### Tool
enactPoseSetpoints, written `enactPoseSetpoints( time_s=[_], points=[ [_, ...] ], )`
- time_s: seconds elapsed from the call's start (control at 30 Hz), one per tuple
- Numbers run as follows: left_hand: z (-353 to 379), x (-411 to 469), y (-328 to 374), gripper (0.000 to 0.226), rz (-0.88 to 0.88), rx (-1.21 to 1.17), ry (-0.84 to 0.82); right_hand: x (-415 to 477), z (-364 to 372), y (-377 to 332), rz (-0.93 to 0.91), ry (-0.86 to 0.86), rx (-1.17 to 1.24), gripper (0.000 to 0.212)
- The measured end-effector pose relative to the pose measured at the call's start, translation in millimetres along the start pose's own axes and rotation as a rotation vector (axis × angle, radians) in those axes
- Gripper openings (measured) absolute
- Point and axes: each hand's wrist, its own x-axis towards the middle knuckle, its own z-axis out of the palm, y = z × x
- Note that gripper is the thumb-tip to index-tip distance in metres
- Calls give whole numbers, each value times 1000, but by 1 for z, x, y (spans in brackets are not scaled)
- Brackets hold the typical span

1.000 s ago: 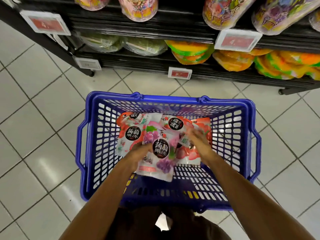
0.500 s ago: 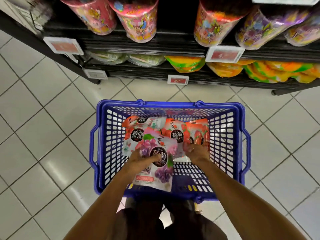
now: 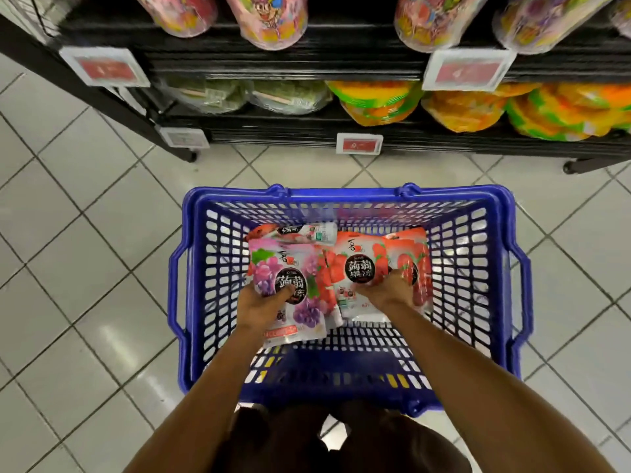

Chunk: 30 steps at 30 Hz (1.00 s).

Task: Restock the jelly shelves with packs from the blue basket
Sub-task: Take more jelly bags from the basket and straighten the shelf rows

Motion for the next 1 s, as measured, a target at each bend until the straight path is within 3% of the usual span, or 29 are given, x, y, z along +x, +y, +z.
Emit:
enactPoseSetpoints(
  time_s=[0.13, 0.27, 0.33, 0.43, 0.67, 0.77, 0.93, 1.0],
  points=[
    [-11, 1, -6, 27, -108, 3, 53, 5, -7, 11, 77, -72, 184, 79],
    [-34, -35, 4, 32, -141, -32, -9, -33, -42, 34, 108, -10, 467, 53],
    [-48, -63, 18, 37, -139, -75, -44, -68, -64, 39, 60, -96, 663, 43],
    [-73, -115, 50, 35, -108, -144, -101, -135, -104, 29, -39, -157, 798, 52],
    [-153, -269, 169, 51, 156, -222, -254, -317, -238, -30, -396, -136, 901, 38],
    [-192, -343, 229, 44, 303, -278, -278, -403, -303, -64, -539, -119, 920, 39],
    [-255, -457, 310, 45, 512, -425, -294, -523, -394, -106, -755, -123, 974, 20],
    [-277, -491, 335, 47, 579, -480, -276, -561, -422, -119, -818, -136, 987, 32]
  ],
)
